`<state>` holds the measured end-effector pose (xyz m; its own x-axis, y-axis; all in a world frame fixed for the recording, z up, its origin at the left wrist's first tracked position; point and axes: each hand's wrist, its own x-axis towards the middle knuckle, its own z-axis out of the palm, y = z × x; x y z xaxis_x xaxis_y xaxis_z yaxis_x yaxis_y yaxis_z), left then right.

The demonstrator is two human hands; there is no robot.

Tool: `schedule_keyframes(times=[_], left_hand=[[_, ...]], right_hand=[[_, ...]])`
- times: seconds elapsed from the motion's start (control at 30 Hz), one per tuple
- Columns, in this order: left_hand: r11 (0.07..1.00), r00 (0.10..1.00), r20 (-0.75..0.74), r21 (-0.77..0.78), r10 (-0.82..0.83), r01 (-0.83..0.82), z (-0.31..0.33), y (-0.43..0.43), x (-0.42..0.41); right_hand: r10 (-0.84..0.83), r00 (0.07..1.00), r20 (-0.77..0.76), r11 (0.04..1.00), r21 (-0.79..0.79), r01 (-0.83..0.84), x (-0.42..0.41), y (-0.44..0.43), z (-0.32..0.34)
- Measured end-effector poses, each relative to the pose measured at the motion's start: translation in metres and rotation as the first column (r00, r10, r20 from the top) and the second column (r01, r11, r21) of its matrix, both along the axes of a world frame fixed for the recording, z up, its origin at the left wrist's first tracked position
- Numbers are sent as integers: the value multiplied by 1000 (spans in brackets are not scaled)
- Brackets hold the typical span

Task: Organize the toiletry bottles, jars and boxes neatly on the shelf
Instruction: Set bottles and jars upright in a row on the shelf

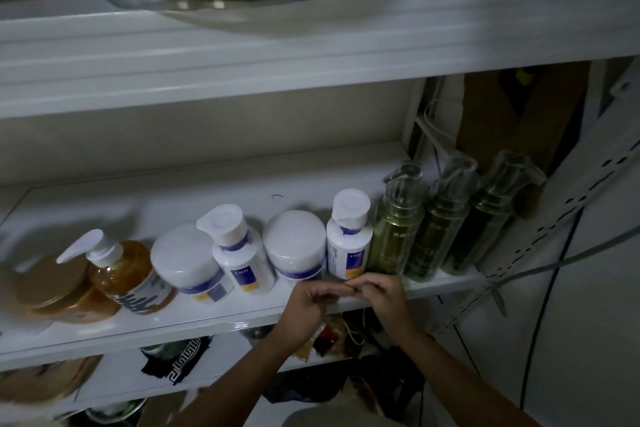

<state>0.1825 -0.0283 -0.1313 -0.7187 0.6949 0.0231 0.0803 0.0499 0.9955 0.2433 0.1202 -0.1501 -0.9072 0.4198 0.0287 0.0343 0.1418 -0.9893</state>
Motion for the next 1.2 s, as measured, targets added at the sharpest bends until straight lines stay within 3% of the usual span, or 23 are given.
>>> schedule_keyframes(times=[0.27,0.57,0.97,1.2], left_hand=[[1000,1000,7,-18,5,-5,2,5,5],[997,997,-23,-19,-75,74,8,34,18],[996,996,28,4,-84,84,7,49,19],[992,985,153,107,-82,66,8,52,25]], right_hand=[[14,1000,8,992,-125,-13,5,5,4],[-39,998,-54,988,-152,30,31,35,16],[-61,998,-2,996,-63,61,28,50,10],[-75,996,54,996,-45,78,23,52,3]])
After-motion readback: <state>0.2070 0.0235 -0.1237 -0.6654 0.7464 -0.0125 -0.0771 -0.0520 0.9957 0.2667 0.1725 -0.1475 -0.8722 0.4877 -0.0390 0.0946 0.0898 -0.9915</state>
